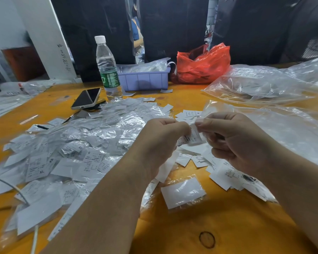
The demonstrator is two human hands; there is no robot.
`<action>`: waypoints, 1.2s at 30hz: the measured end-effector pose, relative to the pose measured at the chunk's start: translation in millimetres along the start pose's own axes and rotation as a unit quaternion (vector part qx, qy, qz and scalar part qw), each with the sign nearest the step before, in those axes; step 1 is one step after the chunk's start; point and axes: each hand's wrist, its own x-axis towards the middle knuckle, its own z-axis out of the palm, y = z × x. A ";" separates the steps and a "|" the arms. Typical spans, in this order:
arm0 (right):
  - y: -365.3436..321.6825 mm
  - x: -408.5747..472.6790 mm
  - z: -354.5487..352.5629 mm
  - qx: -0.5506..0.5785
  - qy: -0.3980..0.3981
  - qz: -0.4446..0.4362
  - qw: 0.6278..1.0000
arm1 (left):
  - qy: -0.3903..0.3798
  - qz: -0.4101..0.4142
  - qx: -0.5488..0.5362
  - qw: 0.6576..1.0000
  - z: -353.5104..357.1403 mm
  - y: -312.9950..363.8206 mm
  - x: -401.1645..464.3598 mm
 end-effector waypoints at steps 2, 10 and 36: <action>0.1 -0.7 0.9 -0.017 -0.009 0.001 1.000 | 0.006 0.000 -0.002 1.000 -0.2 -0.1 0.5; 1.1 -1.2 1.0 -0.043 -0.002 0.001 0.999 | 0.010 0.014 -0.028 0.999 -0.7 -4.6 3.9; 6.5 1.6 2.9 -0.005 0.046 -0.021 0.999 | -0.003 0.034 -0.068 0.997 -1.6 -5.8 2.7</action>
